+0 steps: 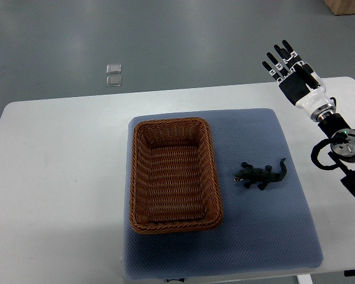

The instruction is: Place crocodile in brown basket with right hand

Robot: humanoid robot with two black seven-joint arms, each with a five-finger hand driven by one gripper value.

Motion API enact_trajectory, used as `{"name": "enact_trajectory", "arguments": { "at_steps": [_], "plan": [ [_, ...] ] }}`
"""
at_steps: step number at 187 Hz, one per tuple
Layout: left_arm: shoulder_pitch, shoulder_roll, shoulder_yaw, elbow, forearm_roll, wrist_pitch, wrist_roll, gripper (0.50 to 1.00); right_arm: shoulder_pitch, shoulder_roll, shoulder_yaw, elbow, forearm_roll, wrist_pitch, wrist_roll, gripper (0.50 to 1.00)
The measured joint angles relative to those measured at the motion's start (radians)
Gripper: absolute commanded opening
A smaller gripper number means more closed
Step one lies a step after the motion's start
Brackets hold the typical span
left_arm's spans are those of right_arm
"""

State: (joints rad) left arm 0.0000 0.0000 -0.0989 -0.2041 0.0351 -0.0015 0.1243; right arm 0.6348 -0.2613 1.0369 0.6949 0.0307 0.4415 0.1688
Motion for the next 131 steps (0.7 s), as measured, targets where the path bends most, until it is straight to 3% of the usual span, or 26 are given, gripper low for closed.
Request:
{"name": "enact_trajectory", "arguments": {
  "at_steps": [79,131],
  "plan": [
    [0.0,0.0,0.001,0.0,0.0,0.002,0.0,1.0,0.007,-0.023,-0.006,0.002,-0.019,0.007,-0.002,0.928],
    [0.0,0.0,0.001,0.001,0.0,0.002,0.0,1.0,0.024,-0.101,-0.025,0.001,-0.223,0.087,-0.003,0.928]
  ]
}}
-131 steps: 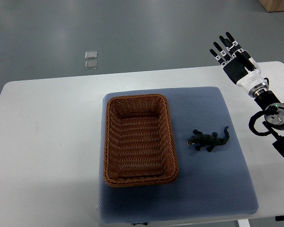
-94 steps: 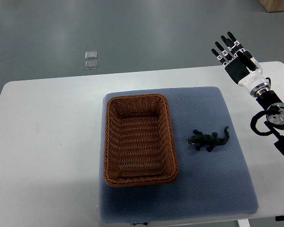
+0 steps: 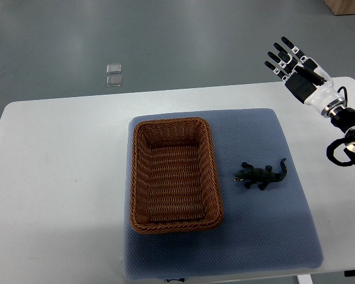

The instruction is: Place crocodile in brown basket with right hand

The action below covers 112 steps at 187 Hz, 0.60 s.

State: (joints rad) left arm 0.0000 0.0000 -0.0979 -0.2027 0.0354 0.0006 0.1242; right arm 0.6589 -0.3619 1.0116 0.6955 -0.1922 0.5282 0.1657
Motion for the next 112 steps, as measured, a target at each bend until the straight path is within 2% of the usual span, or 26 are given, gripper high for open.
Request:
{"name": "enact_trajectory", "arguments": {
  "at_steps": [25,55,84,112],
  "plan": [
    [0.0,0.0,0.006,0.001,0.0,0.0,0.0,1.0,0.041,-0.057,-0.024,0.001,-0.154,0.063,-0.021,0.928],
    [0.0,0.0,0.008,0.002,0.0,-0.003,-0.001,1.0,0.121,-0.144,-0.114,0.05,-0.398,0.082,-0.114,0.928],
    [0.0,0.0,0.012,-0.004,0.001,-0.012,-0.001,1.0,0.224,-0.263,-0.288,0.181,-0.646,0.083,-0.209,0.928],
    [-0.008,0.0,0.012,-0.008,0.002,-0.014,0.0,1.0,0.307,-0.38,-0.429,0.364,-0.728,0.083,-0.327,0.928]
  ]
}}
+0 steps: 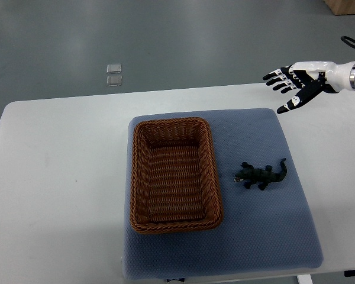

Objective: Place crocodile in brown basket with right hand
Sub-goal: 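Swing the right hand over the dark green toy crocodile and lower it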

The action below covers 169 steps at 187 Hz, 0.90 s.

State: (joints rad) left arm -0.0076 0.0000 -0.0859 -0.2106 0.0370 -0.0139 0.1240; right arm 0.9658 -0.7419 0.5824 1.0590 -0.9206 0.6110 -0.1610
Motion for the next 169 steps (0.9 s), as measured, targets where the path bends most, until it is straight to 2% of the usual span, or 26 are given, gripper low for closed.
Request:
{"name": "enact_trajectory", "arguments": {
  "at_steps": [42,61,105,169],
  "plan": [
    [-0.003,0.0,-0.003,0.007,0.0,-0.002,0.0,1.0,0.071,-0.111,-0.107,0.218,-0.011,0.0,-0.155,0.928],
    [-0.003,0.0,-0.007,0.007,0.0,-0.003,0.0,1.0,0.076,-0.14,-0.117,0.277,-0.006,0.0,-0.191,0.928],
    [-0.002,0.0,-0.011,0.007,0.0,-0.003,0.0,1.0,0.066,-0.15,-0.12,0.39,0.016,0.0,-0.192,0.928],
    [-0.002,0.0,-0.015,0.008,-0.002,-0.001,0.0,1.0,0.005,-0.064,-0.151,0.4,-0.133,0.0,-0.171,0.926]
  ]
}}
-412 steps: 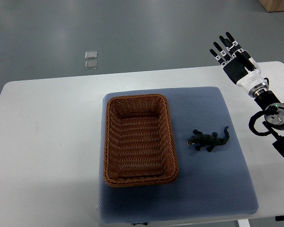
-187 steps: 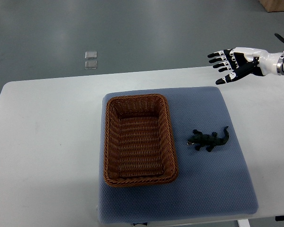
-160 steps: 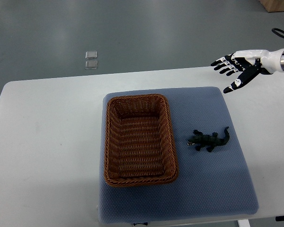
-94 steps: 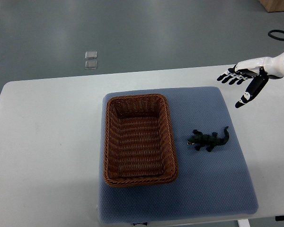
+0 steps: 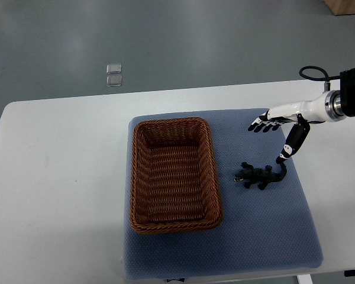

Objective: Place crocodile in brown basket with right hand
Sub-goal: 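Swing the right hand over the dark green toy crocodile and lower it, then close the right hand's fingers around the crocodile's body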

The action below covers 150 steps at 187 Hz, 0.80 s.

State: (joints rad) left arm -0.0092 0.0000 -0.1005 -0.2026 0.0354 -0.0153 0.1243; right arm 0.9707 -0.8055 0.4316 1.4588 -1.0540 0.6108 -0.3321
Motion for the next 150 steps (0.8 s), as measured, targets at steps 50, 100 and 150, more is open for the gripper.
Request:
{"name": "enact_trajectory", "arguments": {
  "at_steps": [50,100,150],
  "plan": [
    [0.001,0.0,-0.001,-0.001,0.0,0.0,0.0,1.0,-0.051,0.047,-0.003,-0.007,-0.04,0.0,0.006,0.926],
    [0.002,0.0,-0.001,0.0,0.0,0.003,0.0,1.0,-0.089,0.083,-0.004,-0.033,-0.089,0.0,0.022,0.921],
    [0.003,0.0,-0.001,-0.001,0.0,0.002,0.0,1.0,-0.119,0.102,-0.004,-0.058,-0.114,0.0,0.042,0.913]
  ]
}}
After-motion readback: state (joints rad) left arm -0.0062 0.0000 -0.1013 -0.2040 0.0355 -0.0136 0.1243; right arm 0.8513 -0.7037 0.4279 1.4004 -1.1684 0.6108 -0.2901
